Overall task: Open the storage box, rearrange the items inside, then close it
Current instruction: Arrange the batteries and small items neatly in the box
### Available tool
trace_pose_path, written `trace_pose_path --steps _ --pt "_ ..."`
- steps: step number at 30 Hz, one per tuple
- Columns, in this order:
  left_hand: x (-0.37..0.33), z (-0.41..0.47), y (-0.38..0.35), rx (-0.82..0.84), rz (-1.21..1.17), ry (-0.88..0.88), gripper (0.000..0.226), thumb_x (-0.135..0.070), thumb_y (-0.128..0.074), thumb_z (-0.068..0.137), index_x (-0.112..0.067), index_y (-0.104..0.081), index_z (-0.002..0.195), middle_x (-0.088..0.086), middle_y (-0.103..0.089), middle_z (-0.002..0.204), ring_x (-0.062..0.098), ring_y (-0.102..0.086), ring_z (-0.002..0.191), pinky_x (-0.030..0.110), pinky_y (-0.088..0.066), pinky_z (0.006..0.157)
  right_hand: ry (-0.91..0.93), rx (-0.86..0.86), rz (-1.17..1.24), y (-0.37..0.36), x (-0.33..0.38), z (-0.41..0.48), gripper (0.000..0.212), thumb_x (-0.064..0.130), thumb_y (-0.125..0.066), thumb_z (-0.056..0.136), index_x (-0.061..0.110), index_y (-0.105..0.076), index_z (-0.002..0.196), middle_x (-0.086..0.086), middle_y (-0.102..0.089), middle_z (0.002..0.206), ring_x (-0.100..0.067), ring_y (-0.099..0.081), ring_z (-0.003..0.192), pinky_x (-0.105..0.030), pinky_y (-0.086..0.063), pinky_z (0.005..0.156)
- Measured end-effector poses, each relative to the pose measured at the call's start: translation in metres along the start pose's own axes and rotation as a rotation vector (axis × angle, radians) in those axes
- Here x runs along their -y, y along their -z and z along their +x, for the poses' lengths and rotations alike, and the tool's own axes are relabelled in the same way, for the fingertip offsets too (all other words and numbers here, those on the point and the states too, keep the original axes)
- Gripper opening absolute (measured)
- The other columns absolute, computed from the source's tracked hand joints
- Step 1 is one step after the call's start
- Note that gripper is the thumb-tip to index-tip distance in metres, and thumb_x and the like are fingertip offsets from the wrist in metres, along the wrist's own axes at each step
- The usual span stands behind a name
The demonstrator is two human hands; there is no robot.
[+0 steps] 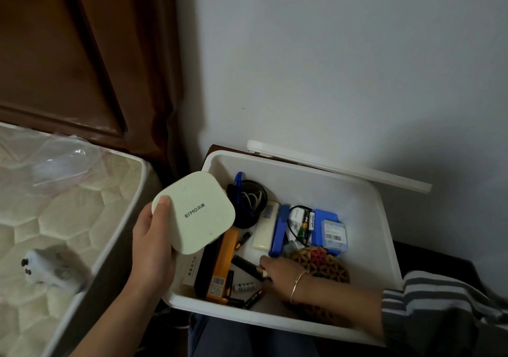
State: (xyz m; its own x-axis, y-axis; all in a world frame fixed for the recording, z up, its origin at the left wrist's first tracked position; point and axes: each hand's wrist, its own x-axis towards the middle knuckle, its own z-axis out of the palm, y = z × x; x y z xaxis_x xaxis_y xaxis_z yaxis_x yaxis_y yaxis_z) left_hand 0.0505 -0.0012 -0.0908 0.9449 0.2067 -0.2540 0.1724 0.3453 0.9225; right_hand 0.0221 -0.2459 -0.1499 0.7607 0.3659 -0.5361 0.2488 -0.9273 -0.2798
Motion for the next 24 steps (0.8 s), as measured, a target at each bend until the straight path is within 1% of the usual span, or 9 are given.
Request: trace_pose_path --steps 4,8,10,14,17,20,22,23,24 --pt "0.000 -0.001 0.001 0.005 0.000 0.001 0.042 -0.060 -0.055 0.083 -0.036 -0.063 0.118 0.002 -0.073 0.109 0.021 -0.072 0.093 0.033 -0.057 0.060 -0.115 0.061 0.663 0.018 -0.002 -0.010 0.007 0.020 -0.050 0.090 0.016 -0.054 0.086 -0.003 -0.058 0.079 -0.015 -0.056 0.074 -0.027 -0.044 0.073" --pt "0.000 -0.001 0.001 0.015 0.017 -0.008 0.043 -0.060 -0.054 0.085 -0.034 -0.063 0.119 0.002 -0.072 0.109 0.021 -0.072 0.094 0.032 -0.058 0.061 -0.201 0.158 1.116 0.035 -0.017 -0.027 0.020 0.036 -0.055 0.092 0.019 -0.058 0.082 0.002 -0.059 0.064 -0.009 -0.054 0.060 -0.020 -0.046 0.062" --pt "0.000 -0.001 0.001 0.006 0.016 0.002 0.047 -0.062 -0.056 0.081 -0.033 -0.063 0.118 0.003 -0.073 0.109 0.021 -0.072 0.094 0.032 -0.058 0.061 -0.291 0.067 1.232 0.045 -0.032 -0.030 0.023 0.036 -0.057 0.092 0.014 -0.060 0.085 -0.001 -0.061 0.063 -0.012 -0.054 0.057 -0.022 -0.045 0.056" --pt "0.000 0.001 0.001 -0.011 0.017 0.012 0.050 -0.062 -0.058 0.078 -0.031 -0.063 0.116 0.004 -0.073 0.107 0.022 -0.072 0.092 0.030 -0.057 0.058 -0.593 -0.215 1.391 0.070 -0.067 -0.022 0.007 0.011 -0.062 0.089 0.006 -0.060 0.085 -0.007 -0.064 0.063 -0.012 -0.054 0.049 -0.018 -0.042 0.041" --pt "0.001 0.001 0.002 -0.001 0.038 0.002 0.056 -0.065 -0.058 0.078 -0.030 -0.061 0.121 0.003 -0.073 0.109 0.022 -0.072 0.094 0.029 -0.057 0.059 -0.742 -0.290 1.523 0.086 -0.085 -0.007 0.012 -0.004 -0.054 0.089 0.005 -0.052 0.081 -0.011 -0.056 0.070 -0.015 -0.053 0.059 -0.016 -0.046 0.037" --pt "0.002 0.001 0.003 0.011 0.045 0.005 0.062 -0.068 -0.058 0.077 -0.028 -0.060 0.124 0.006 -0.072 0.111 0.025 -0.072 0.095 0.031 -0.057 0.060 -0.783 -0.311 1.590 0.090 -0.086 0.010 0.016 -0.004 -0.049 0.092 0.001 -0.051 0.106 -0.014 -0.053 0.080 -0.021 -0.059 0.074 -0.019 -0.055 0.051" --pt "0.001 0.001 0.003 0.011 0.039 0.017 0.062 -0.067 -0.059 0.077 -0.027 -0.060 0.124 0.006 -0.072 0.111 0.026 -0.071 0.096 0.032 -0.058 0.061 -0.779 -0.329 1.571 0.089 -0.083 0.020 0.031 -0.002 -0.048 0.094 -0.003 -0.048 0.125 -0.018 -0.057 0.098 -0.029 -0.060 0.106 -0.025 -0.054 0.083" --pt "0.001 0.002 0.003 0.009 0.035 0.020 0.062 -0.067 -0.059 0.077 -0.027 -0.060 0.125 0.006 -0.072 0.111 0.026 -0.071 0.097 0.032 -0.058 0.061 -0.788 -0.336 1.538 0.087 -0.082 0.023 0.035 -0.001 -0.048 0.094 -0.005 -0.047 0.128 -0.019 -0.058 0.107 -0.030 -0.055 0.117 -0.030 -0.049 0.093" --pt "0.002 0.002 0.003 0.008 0.031 0.020 0.061 -0.066 -0.059 0.077 -0.027 -0.060 0.124 0.006 -0.072 0.111 0.026 -0.071 0.097 0.032 -0.058 0.062 -0.801 -0.359 1.482 0.086 -0.080 0.024 0.035 0.000 -0.049 0.093 -0.005 -0.048 0.127 -0.018 -0.058 0.106 -0.031 -0.055 0.118 -0.033 -0.049 0.093"
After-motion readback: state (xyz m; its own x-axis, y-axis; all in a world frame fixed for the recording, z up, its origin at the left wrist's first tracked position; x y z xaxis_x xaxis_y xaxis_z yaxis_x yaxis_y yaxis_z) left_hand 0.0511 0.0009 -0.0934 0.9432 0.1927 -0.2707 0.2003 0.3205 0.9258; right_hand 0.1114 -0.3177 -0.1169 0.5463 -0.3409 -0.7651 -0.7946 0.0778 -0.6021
